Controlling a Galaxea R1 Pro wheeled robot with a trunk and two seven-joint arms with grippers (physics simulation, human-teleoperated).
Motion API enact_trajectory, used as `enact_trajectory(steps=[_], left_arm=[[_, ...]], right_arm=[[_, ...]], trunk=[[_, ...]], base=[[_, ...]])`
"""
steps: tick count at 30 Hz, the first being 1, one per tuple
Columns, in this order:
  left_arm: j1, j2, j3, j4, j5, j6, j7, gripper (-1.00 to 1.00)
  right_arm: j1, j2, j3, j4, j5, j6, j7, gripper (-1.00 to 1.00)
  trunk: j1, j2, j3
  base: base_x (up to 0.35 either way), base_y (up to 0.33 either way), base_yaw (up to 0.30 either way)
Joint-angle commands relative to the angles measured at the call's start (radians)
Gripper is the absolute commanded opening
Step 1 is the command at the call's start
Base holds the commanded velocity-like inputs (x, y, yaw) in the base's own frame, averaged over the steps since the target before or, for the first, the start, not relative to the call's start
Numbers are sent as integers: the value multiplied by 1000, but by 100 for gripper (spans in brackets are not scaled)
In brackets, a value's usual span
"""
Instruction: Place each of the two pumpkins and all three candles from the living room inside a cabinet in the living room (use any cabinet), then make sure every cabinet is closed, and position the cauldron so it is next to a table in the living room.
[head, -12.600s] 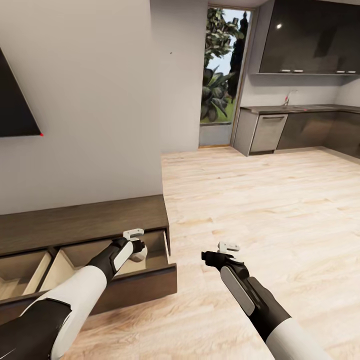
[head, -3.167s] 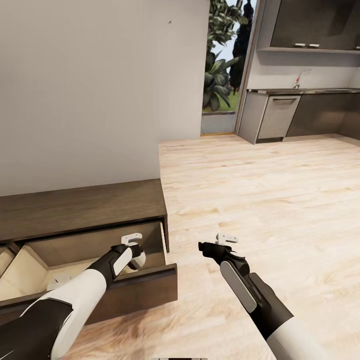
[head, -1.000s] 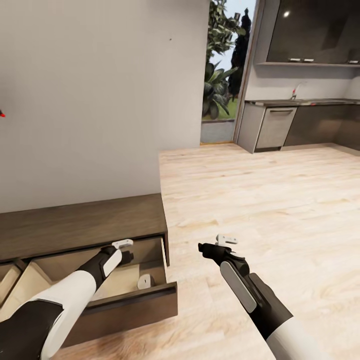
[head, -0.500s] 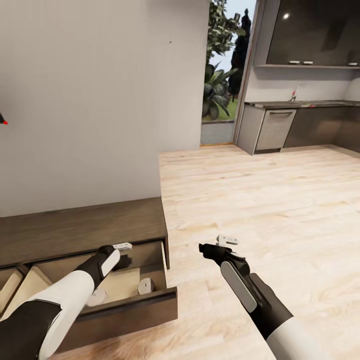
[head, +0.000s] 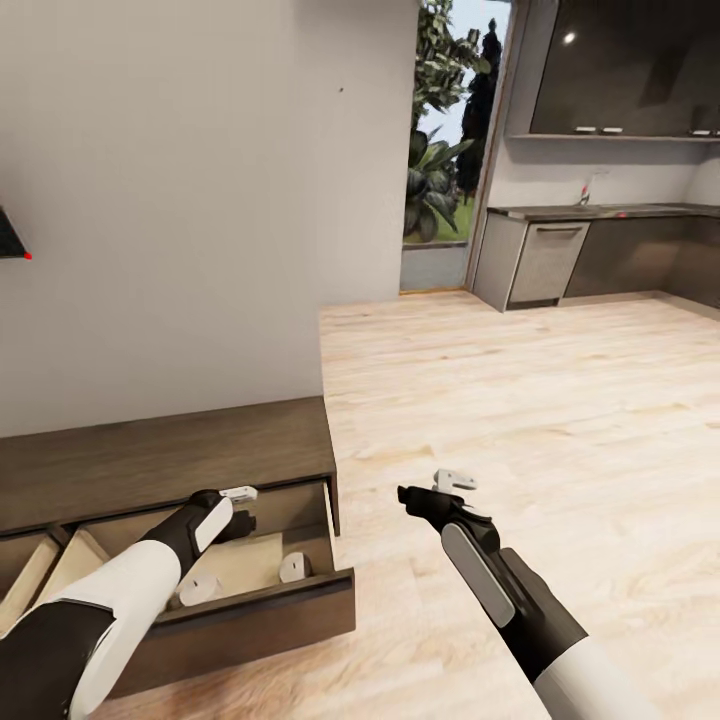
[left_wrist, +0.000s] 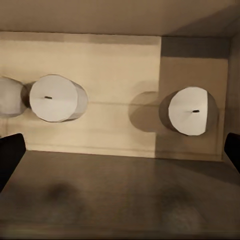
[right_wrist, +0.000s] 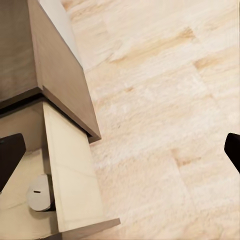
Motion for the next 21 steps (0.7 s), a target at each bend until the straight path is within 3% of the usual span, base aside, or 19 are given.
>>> enact_trajectory(steps=[1, 13, 21], left_arm=[[0, 3, -7, -2, 11, 5, 7, 100], [0, 14, -7, -2, 12, 5, 7, 100], [0, 13, -7, -2, 12, 5, 7, 100]], right_arm=[[-1, -1, 3, -2, -9, -3, -10, 100], [-1, 0, 3, -9, -11, -8, -9, 100], [-1, -2, 2, -12, -12, -7, -9, 100]], trunk=[[-4, 7, 2], [-50, 91, 40], [-81, 147, 65]], base=[[-6, 0, 0], [-4, 0, 0], [-214, 0, 0]])
